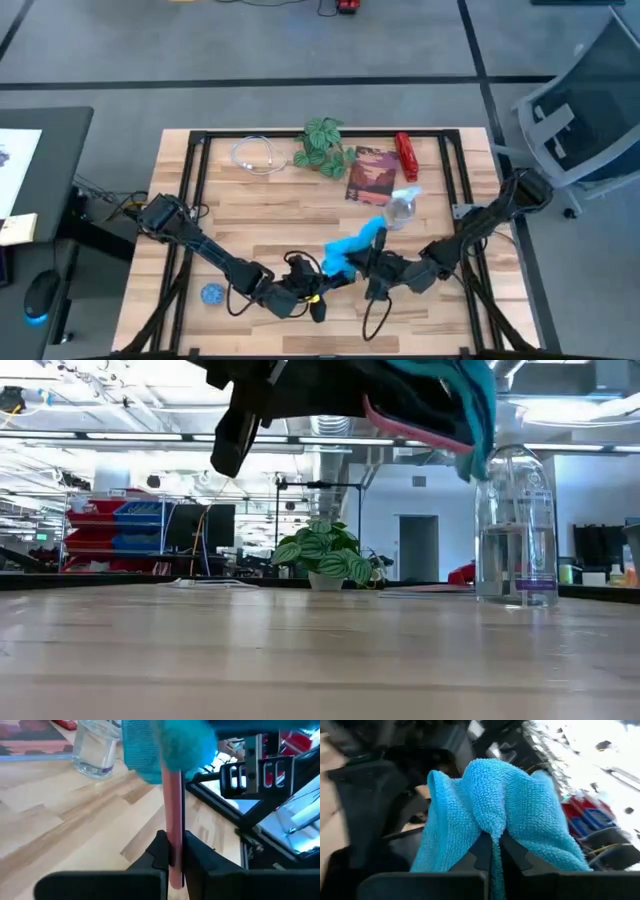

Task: Apply microfiber cloth
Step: Wipe the front of the pink cellphone with the blue microfiber cloth

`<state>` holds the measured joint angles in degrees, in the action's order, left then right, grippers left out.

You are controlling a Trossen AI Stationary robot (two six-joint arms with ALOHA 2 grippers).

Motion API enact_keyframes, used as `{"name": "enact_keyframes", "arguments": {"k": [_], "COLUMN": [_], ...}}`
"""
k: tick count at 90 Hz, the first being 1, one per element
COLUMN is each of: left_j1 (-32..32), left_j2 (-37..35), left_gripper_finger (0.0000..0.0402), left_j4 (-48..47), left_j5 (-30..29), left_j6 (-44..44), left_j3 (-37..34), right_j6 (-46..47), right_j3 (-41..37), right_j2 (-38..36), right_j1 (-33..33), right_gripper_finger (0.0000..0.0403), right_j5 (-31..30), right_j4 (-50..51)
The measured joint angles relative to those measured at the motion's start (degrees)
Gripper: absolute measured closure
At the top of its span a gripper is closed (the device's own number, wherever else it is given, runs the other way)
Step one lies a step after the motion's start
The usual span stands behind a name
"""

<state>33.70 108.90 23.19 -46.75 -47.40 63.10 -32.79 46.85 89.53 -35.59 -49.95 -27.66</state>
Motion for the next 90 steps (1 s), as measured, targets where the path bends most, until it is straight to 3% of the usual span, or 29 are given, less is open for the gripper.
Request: {"name": "enact_keyframes", "arguments": {"k": [18, 31, 46, 55, 73, 90], "left_j1": [-0.02, -0.03, -0.08, -0.05, 0.01, -0.04], "left_j2": [0.02, 0.04, -0.07, -0.07, -0.07, 0.00], "left_gripper_finger": [0.0397, 0.0397, 0.0397, 0.0397, 0.0397, 0.0395], "left_j4": [0.10, 0.25, 0.56, 0.24, -0.48, -0.83], "left_j5": [-0.78, -1.66, -1.43, -1.25, -1.29, -1.86], "left_j6": [2.00, 1.95, 1.08, 0.90, 0.77, 0.92], "left_j3": [-0.05, -0.06, 0.12, 0.12, 0.03, -0.06], "right_j6": [5.84, 1.87, -5.31, -4.96, 7.94, 11.88], "right_j3": [-0.04, -0.08, -0.13, -0.09, -0.20, -0.26], "right_j2": [5.30, 5.98, 2.15, -0.24, -0.73, 2.67], "right_j1": [-2.20, -1.82, 0.16, 1.75, 3.49, 2.00], "right_gripper_finger": [0.0403, 0.0403, 0.0403, 0.0403, 0.0403, 0.0403], "right_j5": [7.14, 3.94, -0.07, -0.60, 8.69, 13.73], "right_j4": [4.92, 1.94, -6.20, -7.54, -0.55, 4.19]}}
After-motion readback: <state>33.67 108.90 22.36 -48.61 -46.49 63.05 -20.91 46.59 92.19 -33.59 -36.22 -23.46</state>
